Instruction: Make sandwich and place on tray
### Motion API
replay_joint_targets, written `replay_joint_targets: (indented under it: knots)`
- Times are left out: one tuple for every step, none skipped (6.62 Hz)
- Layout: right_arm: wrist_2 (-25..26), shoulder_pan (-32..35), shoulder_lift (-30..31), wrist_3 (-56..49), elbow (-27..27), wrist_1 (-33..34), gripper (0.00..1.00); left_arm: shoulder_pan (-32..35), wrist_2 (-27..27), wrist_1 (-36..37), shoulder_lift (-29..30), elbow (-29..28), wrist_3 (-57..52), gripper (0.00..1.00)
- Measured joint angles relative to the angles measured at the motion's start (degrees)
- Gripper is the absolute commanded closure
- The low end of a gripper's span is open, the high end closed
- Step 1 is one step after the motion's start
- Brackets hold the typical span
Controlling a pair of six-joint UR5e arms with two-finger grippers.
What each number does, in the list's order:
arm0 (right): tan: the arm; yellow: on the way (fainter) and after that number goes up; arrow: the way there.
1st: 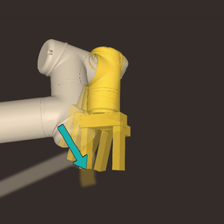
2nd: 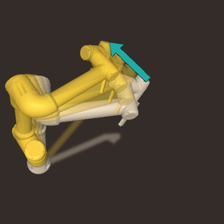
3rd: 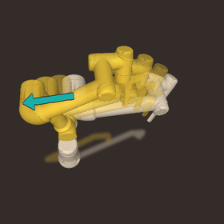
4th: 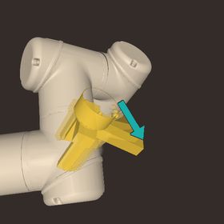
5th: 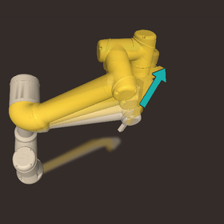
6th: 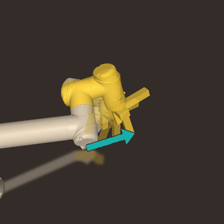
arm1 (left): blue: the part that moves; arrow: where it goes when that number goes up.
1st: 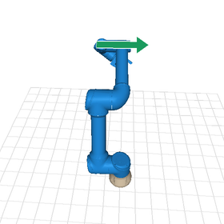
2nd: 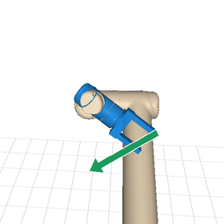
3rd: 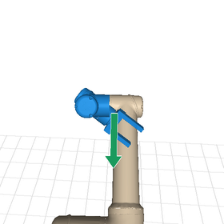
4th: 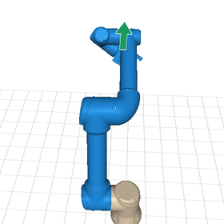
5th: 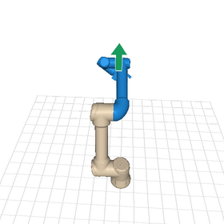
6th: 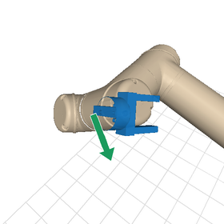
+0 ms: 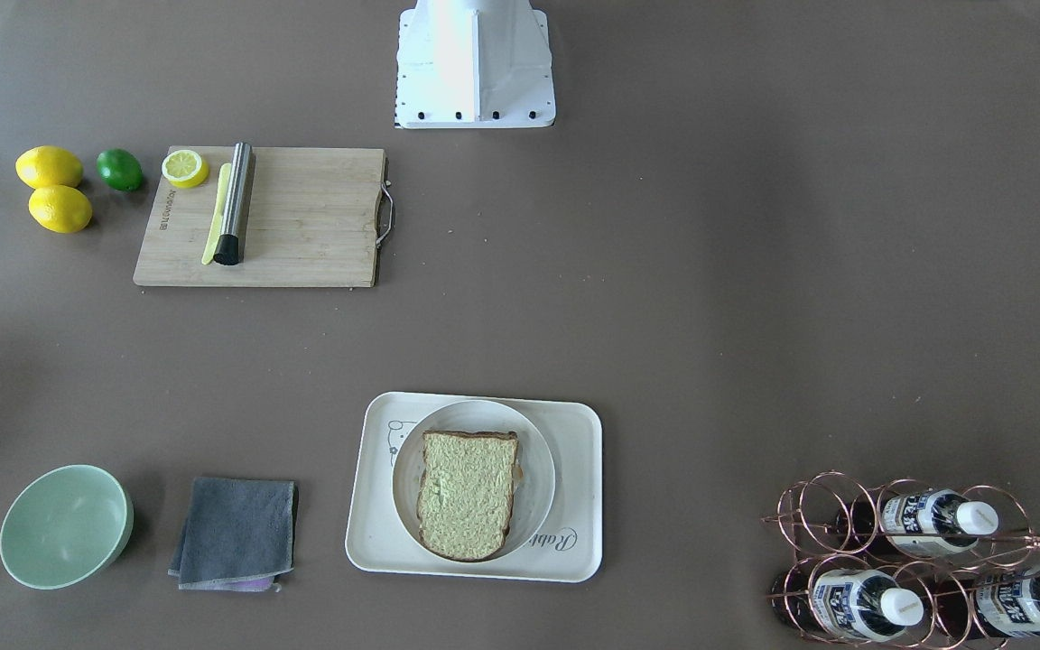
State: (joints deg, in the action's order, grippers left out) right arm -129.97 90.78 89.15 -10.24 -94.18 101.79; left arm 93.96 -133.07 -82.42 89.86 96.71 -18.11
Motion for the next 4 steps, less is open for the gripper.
replay_joint_targets:
  knots:
    - [0.28, 0.01, -0.23, -0.04, -0.88, 2.67, 0.0, 0.0, 0.0, 0.03, -0.02, 0.03, 0.0, 0.02]
    - [0.4, 0.01, -0.13, -0.1, -1.18, 3.58, 0.0, 0.0, 0.0, 0.05, -0.03, 0.03, 0.0, 0.02]
    - [0.39, -0.01, 0.01, -0.12, -1.27, 3.84, 0.0, 0.0, 0.0, 0.06, -0.03, 0.0, 0.0, 0.02]
    - [0.31, -0.02, 0.2, -0.13, -1.31, 3.89, 0.0, 0.0, 0.0, 0.06, -0.03, -0.02, 0.0, 0.02]
